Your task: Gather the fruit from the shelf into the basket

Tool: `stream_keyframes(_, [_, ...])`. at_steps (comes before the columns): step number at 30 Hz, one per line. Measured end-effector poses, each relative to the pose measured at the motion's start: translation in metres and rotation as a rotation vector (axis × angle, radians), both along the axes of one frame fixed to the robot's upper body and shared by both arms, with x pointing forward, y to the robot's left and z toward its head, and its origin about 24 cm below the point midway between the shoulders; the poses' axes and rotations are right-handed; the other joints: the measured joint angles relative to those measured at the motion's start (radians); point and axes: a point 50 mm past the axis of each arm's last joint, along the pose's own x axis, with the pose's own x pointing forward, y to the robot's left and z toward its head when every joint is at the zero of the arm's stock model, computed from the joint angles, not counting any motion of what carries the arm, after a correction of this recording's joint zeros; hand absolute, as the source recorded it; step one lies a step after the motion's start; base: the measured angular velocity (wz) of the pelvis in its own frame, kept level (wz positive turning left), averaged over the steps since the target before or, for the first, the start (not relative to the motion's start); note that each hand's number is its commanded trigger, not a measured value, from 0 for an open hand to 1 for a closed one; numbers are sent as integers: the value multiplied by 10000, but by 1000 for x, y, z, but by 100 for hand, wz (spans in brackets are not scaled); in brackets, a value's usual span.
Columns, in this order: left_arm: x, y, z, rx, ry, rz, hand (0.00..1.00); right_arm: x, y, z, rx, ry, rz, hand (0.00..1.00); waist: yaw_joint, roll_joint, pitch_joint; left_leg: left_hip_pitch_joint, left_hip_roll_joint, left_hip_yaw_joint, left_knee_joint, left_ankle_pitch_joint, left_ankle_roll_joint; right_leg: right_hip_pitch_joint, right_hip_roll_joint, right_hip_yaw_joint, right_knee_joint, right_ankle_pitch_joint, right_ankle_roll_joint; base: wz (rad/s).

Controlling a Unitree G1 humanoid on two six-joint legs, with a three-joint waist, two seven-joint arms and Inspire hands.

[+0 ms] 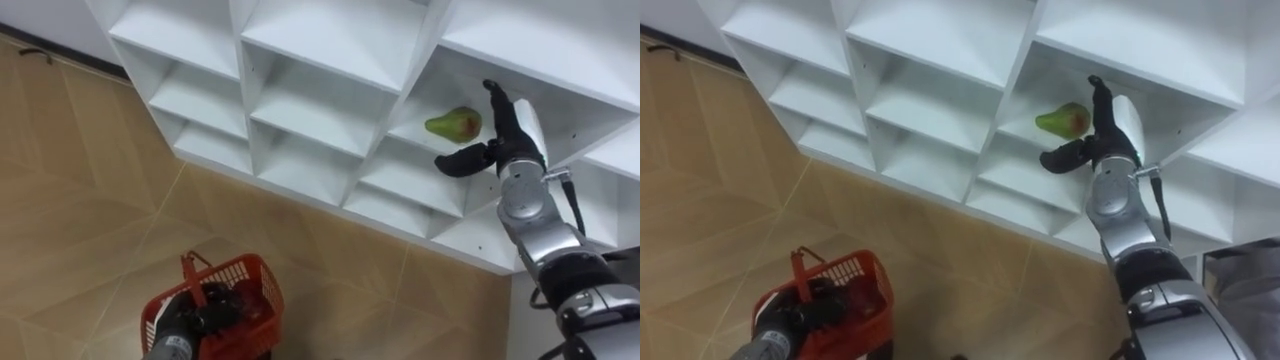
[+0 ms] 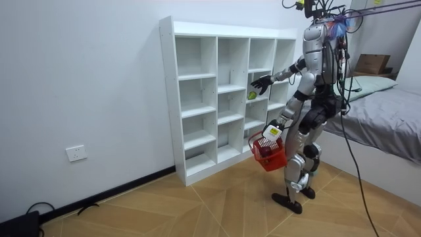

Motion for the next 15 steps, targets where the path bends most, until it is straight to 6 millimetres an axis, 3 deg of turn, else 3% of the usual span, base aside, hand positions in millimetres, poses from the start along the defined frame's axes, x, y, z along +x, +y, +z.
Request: stream_keyframes(15, [5,-6,2,-62,-124,-367,100,12,-6,15,-249,21,-346,0,284,91,130,-431,-13,-81,45,14,10,-485,-63,-260,208,-3,-2,2])
